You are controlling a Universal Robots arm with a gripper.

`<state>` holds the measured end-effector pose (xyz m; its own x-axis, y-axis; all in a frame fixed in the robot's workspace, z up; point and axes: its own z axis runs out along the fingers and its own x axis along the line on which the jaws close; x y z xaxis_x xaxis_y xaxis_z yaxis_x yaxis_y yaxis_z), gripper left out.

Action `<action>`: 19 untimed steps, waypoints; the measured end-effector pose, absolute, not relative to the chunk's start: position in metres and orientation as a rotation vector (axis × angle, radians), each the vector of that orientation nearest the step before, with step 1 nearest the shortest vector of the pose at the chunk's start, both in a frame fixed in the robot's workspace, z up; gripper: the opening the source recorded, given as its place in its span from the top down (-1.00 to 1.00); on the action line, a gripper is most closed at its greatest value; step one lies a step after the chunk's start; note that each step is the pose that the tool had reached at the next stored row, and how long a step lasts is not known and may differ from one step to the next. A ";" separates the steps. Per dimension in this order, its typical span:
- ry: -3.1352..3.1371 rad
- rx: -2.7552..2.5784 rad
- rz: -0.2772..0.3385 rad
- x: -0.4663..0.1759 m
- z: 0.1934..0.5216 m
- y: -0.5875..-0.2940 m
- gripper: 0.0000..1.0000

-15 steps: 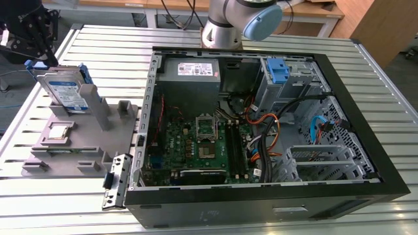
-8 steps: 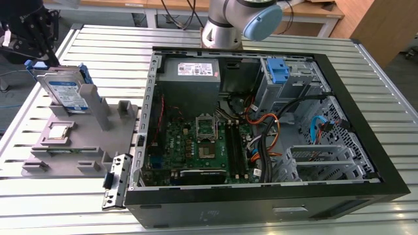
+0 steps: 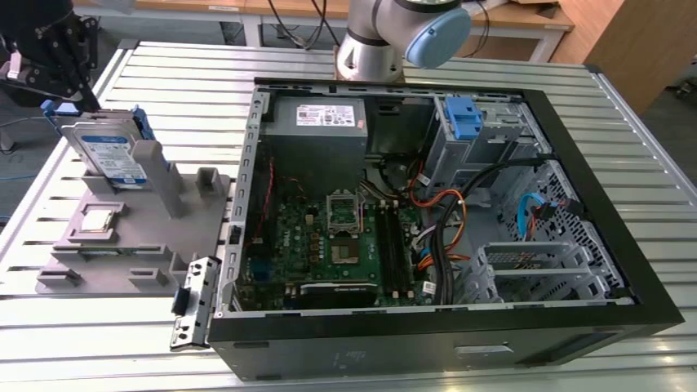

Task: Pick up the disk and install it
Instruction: 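Pick up the disk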

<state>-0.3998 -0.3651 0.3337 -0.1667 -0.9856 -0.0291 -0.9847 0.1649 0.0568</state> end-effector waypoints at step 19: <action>-2.370 2.038 -0.099 -0.399 0.334 -0.365 0.65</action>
<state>-0.3992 -0.3648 0.3337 -0.1508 -0.9881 -0.0303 -0.9872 0.1490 0.0571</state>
